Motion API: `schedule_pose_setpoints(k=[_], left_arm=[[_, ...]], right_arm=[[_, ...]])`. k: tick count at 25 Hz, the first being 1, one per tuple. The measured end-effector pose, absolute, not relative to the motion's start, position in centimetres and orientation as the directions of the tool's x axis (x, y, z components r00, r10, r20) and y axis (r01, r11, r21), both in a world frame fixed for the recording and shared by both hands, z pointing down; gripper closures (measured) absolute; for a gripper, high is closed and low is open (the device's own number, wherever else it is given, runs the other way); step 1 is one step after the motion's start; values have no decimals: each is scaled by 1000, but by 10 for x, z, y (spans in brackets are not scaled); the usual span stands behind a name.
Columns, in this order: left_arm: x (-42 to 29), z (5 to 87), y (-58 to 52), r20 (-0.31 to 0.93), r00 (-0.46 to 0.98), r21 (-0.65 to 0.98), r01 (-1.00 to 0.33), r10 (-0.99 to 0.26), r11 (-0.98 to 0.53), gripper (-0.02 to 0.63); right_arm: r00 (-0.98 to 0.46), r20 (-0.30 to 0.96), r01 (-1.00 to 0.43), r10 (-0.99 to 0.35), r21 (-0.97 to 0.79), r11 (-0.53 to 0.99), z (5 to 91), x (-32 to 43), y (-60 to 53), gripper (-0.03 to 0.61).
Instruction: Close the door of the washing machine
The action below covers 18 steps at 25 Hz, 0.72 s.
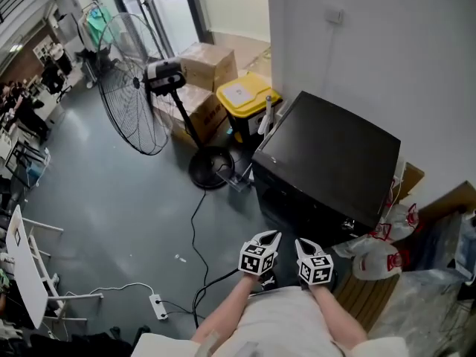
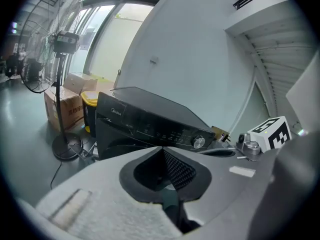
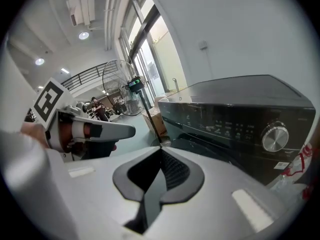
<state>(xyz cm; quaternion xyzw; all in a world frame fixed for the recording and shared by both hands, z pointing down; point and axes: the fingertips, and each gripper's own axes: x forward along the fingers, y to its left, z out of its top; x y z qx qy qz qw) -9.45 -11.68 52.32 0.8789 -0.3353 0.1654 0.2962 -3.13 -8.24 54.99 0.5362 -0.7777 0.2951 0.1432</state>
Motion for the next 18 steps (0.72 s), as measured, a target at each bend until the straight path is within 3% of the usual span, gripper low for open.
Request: schedule_pose_setpoints(k=[18], left_arm=[[-89, 526, -121, 511, 716, 399, -688, -475, -606, 612]], right_arm=[[-344, 537, -930, -771, -306, 202, 546, -7, -88, 577]])
